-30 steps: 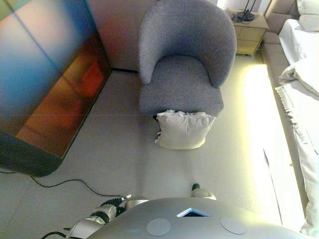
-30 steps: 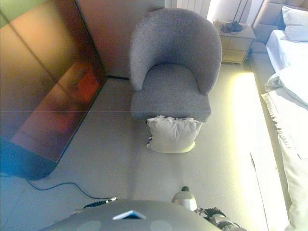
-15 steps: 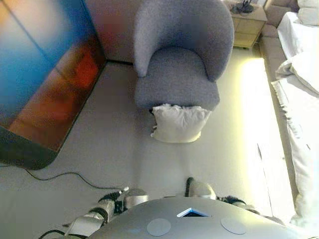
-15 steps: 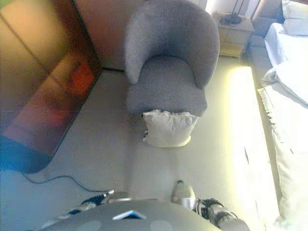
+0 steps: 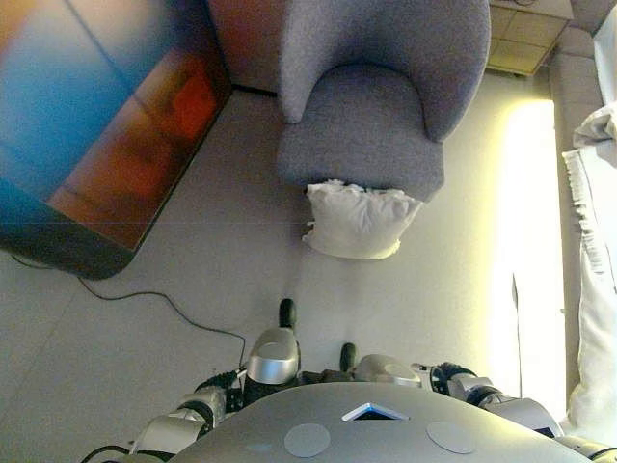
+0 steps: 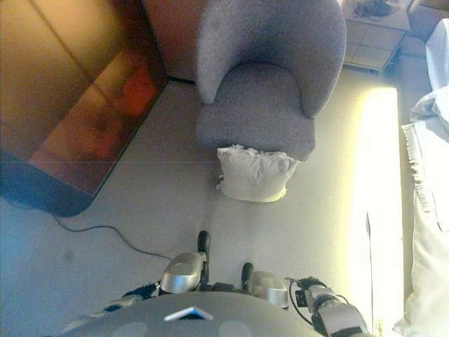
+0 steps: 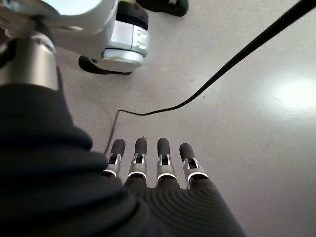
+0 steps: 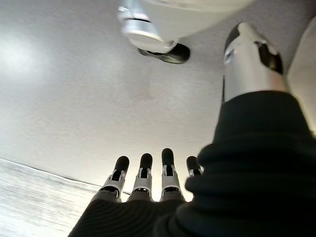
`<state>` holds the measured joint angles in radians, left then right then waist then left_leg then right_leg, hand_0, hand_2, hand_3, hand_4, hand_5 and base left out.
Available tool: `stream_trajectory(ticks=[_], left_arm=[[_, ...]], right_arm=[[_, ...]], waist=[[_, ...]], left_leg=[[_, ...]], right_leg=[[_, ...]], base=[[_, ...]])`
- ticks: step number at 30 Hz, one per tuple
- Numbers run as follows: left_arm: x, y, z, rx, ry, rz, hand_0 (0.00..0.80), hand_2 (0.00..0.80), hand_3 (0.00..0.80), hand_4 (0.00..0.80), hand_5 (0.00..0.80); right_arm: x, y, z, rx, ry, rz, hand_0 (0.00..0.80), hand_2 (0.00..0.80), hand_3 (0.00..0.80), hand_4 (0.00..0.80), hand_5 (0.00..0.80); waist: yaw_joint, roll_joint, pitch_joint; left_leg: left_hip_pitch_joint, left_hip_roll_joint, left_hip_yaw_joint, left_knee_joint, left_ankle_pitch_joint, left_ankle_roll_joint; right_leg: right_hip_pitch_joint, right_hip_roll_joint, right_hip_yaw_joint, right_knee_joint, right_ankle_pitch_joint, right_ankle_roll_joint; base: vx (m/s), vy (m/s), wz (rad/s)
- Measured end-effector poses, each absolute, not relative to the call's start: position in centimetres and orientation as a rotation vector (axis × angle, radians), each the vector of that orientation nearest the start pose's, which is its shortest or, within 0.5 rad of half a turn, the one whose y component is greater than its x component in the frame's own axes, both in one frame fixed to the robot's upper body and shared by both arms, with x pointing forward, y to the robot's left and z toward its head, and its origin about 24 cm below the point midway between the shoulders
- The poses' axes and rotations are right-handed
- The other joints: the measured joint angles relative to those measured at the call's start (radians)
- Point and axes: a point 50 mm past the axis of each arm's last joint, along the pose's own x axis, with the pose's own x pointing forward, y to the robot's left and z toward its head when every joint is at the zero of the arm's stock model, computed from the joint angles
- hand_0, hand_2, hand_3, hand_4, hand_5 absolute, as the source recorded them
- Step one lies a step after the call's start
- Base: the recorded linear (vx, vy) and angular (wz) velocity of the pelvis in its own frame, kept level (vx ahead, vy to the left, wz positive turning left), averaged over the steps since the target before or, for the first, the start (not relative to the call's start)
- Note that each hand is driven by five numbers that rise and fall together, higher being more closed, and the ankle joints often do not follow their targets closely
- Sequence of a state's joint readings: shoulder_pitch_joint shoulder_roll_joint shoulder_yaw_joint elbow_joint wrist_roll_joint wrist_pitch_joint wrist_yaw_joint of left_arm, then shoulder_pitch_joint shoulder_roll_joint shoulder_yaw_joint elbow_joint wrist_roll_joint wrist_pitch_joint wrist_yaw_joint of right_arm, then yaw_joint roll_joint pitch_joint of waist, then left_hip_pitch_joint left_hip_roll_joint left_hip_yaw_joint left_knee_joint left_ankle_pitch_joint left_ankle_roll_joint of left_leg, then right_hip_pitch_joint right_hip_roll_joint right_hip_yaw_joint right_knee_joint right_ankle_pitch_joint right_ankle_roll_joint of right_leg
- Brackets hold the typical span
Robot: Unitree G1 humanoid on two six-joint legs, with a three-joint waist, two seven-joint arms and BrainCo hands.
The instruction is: Pick up the cushion and take it to the sofa
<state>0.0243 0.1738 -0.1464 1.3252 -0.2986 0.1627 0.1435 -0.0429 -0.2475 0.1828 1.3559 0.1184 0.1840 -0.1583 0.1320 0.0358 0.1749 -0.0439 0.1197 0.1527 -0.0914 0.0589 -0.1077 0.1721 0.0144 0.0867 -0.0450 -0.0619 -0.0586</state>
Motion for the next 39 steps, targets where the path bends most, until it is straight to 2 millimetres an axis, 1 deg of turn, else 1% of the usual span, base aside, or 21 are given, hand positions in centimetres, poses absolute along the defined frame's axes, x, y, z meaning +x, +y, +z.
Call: stream_trajectory(ticks=[2,3,4,5,6,8,9,12,14,18,20,22,23,25,26,29,32,34,35,37,39], left_arm=[[3.7,21.0,-17.6,0.066,1.515,0.303,0.0,0.0,0.0,0.0,0.0],[3.7,21.0,-17.6,0.061,1.515,0.299,0.0,0.0,0.0,0.0,0.0],[3.4,21.0,-17.6,0.059,1.519,0.3,0.0,0.0,0.0,0.0,0.0],[3.3,21.5,-17.5,0.069,1.518,0.308,0.0,0.0,0.0,0.0,0.0],[2.8,22.0,-17.5,0.081,1.528,0.32,0.0,0.0,0.0,0.0,0.0],[3.6,24.2,-16.9,0.13,1.503,0.349,0.0,0.0,0.0,0.0,0.0],[3.9,24.4,-16.8,0.137,1.497,0.35,0.0,0.0,0.0,0.0,0.0],[4.5,23.9,-16.9,0.117,1.496,0.326,0.0,0.0,0.0,0.0,0.0],[5.1,23.8,-16.9,0.117,1.489,0.318,0.0,0.0,0.0,0.0,0.0],[6.7,24.6,-16.5,0.157,1.452,0.304,0.0,0.0,0.0,0.0,0.0],[6.8,25.1,-16.3,0.177,1.455,0.305,0.0,0.0,0.0,0.0,0.0],[6.9,25.6,-16.1,0.203,1.46,0.302,0.0,0.0,0.0,0.0,0.0],[6.8,25.6,-16.1,0.21,1.469,0.296,0.0,0.0,0.0,0.0,0.0],[6.6,25.0,-16.3,0.201,1.485,0.288,0.0,0.0,0.0,0.0,0.0],[6.8,24.8,-16.3,0.198,1.483,0.285,0.0,0.0,0.0,0.0,0.0],[6.9,24.2,-16.5,0.191,1.48,0.28,0.0,0.0,0.0,0.0,0.0],[7.1,23.7,-16.6,0.187,1.472,0.276,0.0,0.0,0.0,0.0,0.0],[6.8,23.6,-16.6,0.19,1.473,0.282,0.0,0.0,0.0,0.0,0.0],[6.3,23.4,-16.8,0.186,1.486,0.281,0.0,0.0,0.0,0.0,0.0],[5.6,22.3,-17.1,0.164,1.502,0.264,0.0,0.0,0.0,0.0,0.0],[5.3,22.1,-17.2,0.149,1.505,0.269,0.0,0.0,0.0,0.0,0.0]], right_arm=[[5.2,-25.2,-16.5,-0.361,1.514,-0.25,0.0,0.0,0.0,0.0,0.0],[5.0,-25.0,-16.6,-0.358,1.523,-0.245,0.0,0.0,0.0,0.0,0.0],[4.5,-24.8,-16.7,-0.354,1.542,-0.239,0.0,0.0,0.0,0.0,0.0],[4.3,-24.2,-16.9,-0.342,1.546,-0.231,0.0,0.0,0.0,0.0,0.0],[4.1,-23.4,-17.1,-0.328,1.553,-0.218,0.0,0.0,0.0,0.0,0.0],[3.9,-22.4,-17.3,-0.302,1.561,-0.202,0.0,0.0,0.0,0.0,0.0],[4.0,-22.3,-17.3,-0.294,1.559,-0.206,0.0,0.0,0.0,0.0,0.0],[4.3,-22.7,-17.2,-0.308,1.552,-0.208,0.0,0.0,0.0,0.0,0.0],[3.8,-22.9,-17.2,-0.314,1.562,-0.211,0.0,0.0,0.0,0.0,0.0],[4.7,-23.7,-16.9,-0.32,1.527,-0.233,0.0,0.0,0.0,0.0,0.0],[5.0,-23.5,-16.9,-0.297,1.513,-0.241,0.0,0.0,0.0,0.0,0.0],[5.8,-23.1,-16.9,-0.268,1.489,-0.247,0.0,0.0,0.0,0.0,0.0],[6.3,-23.2,-16.8,-0.255,1.468,-0.256,0.0,0.0,0.0,0.0,0.0],[7.0,-23.5,-16.7,-0.25,1.438,-0.274,0.0,0.0,0.0,0.0,0.0],[7.2,-23.5,-16.6,-0.241,1.427,-0.282,0.0,0.0,0.0,0.0,0.0],[7.9,-23.4,-16.5,-0.21,1.385,-0.31,0.0,0.0,0.0,0.0,0.0],[6.3,-23.5,-16.7,-0.21,1.425,-0.318,0.0,0.0,0.0,0.0,0.0],[5.1,-23.5,-16.9,-0.206,1.455,-0.331,0.0,0.0,0.0,0.0,0.0],[4.7,-23.9,-16.8,-0.214,1.462,-0.343,0.0,0.0,0.0,0.0,0.0],[4.5,-25.1,-16.5,-0.253,1.455,-0.363,0.0,0.0,0.0,0.0,0.0],[4.8,-25.7,-16.3,-0.259,1.436,-0.38,0.0,0.0,0.0,0.0,0.0]], waist=[[0.0,0.034,-0.029],[-0.002,0.039,-0.035],[0.017,0.041,-0.036],[0.026,0.03,-0.04],[0.022,-0.002,-0.061],[0.026,-0.074,-0.082],[0.027,-0.087,-0.088],[0.023,-0.079,-0.1],[0.016,-0.071,-0.107],[0.011,-0.058,-0.119],[-0.005,-0.05,-0.117],[-0.018,-0.059,-0.116],[-0.023,-0.052,-0.111],[-0.043,-0.027,-0.092],[-0.065,-0.025,-0.085],[-0.119,-0.042,-0.069],[-0.146,-0.071,-0.061],[-0.154,-0.081,-0.06],[-0.175,-0.059,-0.053],[-0.197,-0.012,-0.055],[-0.196,-0.004,-0.053]], left_leg=[[0.009,0.019,-0.019,0.0,0.015,-0.013],[0.025,0.006,-0.002,0.017,0.052,-0.014],[0.046,0.004,0.049,0.033,0.068,0.011],[0.056,-0.001,0.083,0.052,0.074,0.054],[0.06,-0.023,0.097,0.066,0.054,0.074],[0.036,-0.061,0.107,0.172,-0.027,0.083],[0.007,-0.069,0.09,0.235,-0.069,0.086],[-0.018,-0.094,0.045,0.303,-0.135,0.095],[0.001,-0.113,0.039,0.264,-0.134,0.107],[0.05,-0.133,0.045,0.194,-0.107,0.133],[0.07,-0.128,0.046,0.164,-0.104,0.143],[0.078,-0.126,0.053,0.142,-0.101,0.153],[0.094,-0.116,0.057,0.121,-0.101,0.16],[0.127,-0.094,0.07,0.098,-0.097,0.156],[0.135,-0.089,0.079,0.084,-0.097,0.157],[0.156,-0.092,0.08,0.051,-0.1,0.152],[0.197,-0.098,0.054,0.028,-0.11,0.136],[0.225,-0.086,-0.009,0.021,-0.124,0.108],[0.238,-0.056,-0.056,0.017,-0.131,0.097],[0.244,-0.011,-0.078,0.037,-0.132,0.083],[0.244,0.015,-0.075,0.079,-0.125,0.065]], right_leg=[[0.035,-0.011,0.027,-0.049,-0.003,0.018],[0.048,-0.034,0.032,-0.047,-0.019,0.042],[0.055,-0.047,0.004,0.011,-0.047,0.081],[0.051,-0.073,-0.034,0.109,-0.089,0.114],[0.043,-0.101,-0.053,0.198,-0.135,0.124],[0.055,-0.156,-0.067,0.21,-0.176,0.125],[0.065,-0.17,-0.07,0.188,-0.179,0.129],[0.058,-0.191,-0.078,0.208,-0.175,0.142],[0.012,-0.207,-0.089,0.313,-0.176,0.146],[-0.119,-0.234,-0.111,0.548,-0.115,0.201],[-0.149,-0.23,-0.133,0.601,-0.064,0.21],[-0.19,-0.221,-0.144,0.636,-0.077,0.22],[-0.211,-0.213,-0.167,0.633,-0.117,0.211],[-0.242,-0.202,-0.249,0.548,-0.12,0.216],[-0.278,-0.205,-0.268,0.526,-0.116,0.221],[-0.36,-0.231,-0.295,0.361,-0.059,0.246],[-0.378,-0.274,-0.298,0.226,0.039,0.267],[-0.34,-0.268,-0.295,0.162,0.143,0.243],[-0.304,-0.231,-0.293,0.15,0.16,0.202],[-0.28,-0.174,-0.291,0.174,0.11,0.137],[-0.277,-0.159,-0.292,0.233,0.065,0.119]], base=[[0.404,0.174,-0.32],[0.332,0.161,-0.6],[0.286,0.134,-0.74],[0.425,0.183,-0.65],[0.466,0.19,-0.36],[0.444,0.194,-0.28],[0.345,0.174,-0.38],[0.373,0.192,-0.24],[0.376,0.188,-0.03],[0.272,0.104,0.04],[0.238,-0.011,0.01],[0.225,-0.07,-0.18],[0.139,-0.088,-0.35],[0.164,-0.092,-0.34],[0.231,-0.098,-0.25],[0.285,-0.131,-0.1],[0.378,-0.177,0.28],[0.423,-0.216,0.47],[0.426,-0.263,0.69],[0.364,-0.27,0.57],[0.312,-0.299,0.16]])
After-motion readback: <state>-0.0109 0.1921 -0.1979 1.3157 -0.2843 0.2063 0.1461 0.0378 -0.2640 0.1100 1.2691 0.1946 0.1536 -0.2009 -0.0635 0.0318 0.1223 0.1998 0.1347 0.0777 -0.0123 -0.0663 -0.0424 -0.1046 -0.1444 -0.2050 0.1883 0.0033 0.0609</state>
